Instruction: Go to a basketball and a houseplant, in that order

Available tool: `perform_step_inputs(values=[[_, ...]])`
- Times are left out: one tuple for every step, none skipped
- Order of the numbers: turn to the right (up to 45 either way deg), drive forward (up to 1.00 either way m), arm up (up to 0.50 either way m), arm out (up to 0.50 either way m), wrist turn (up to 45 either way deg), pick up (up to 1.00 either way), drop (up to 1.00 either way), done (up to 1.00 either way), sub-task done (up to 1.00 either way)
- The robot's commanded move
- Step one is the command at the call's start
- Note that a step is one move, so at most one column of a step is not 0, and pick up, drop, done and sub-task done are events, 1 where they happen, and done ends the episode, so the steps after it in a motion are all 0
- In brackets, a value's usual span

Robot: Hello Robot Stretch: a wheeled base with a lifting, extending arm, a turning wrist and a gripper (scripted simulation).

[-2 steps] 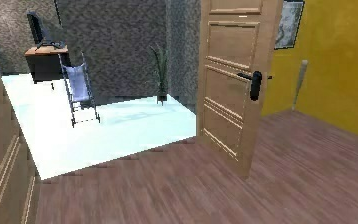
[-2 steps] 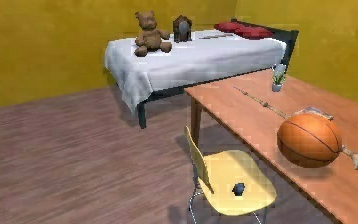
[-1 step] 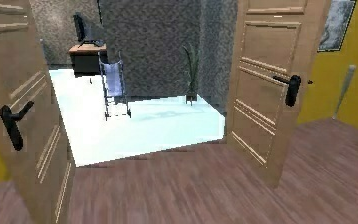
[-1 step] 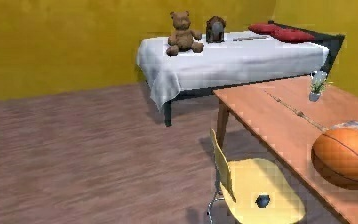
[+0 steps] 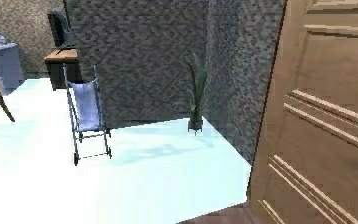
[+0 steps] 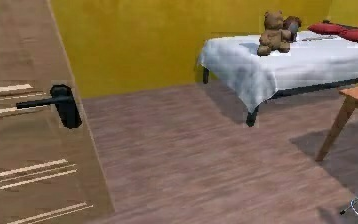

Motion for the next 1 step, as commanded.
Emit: perform_step_inputs(values=[[0.0,1.0,0.0,0.0,0.0,0.0,0.0,0.0,0.0]])
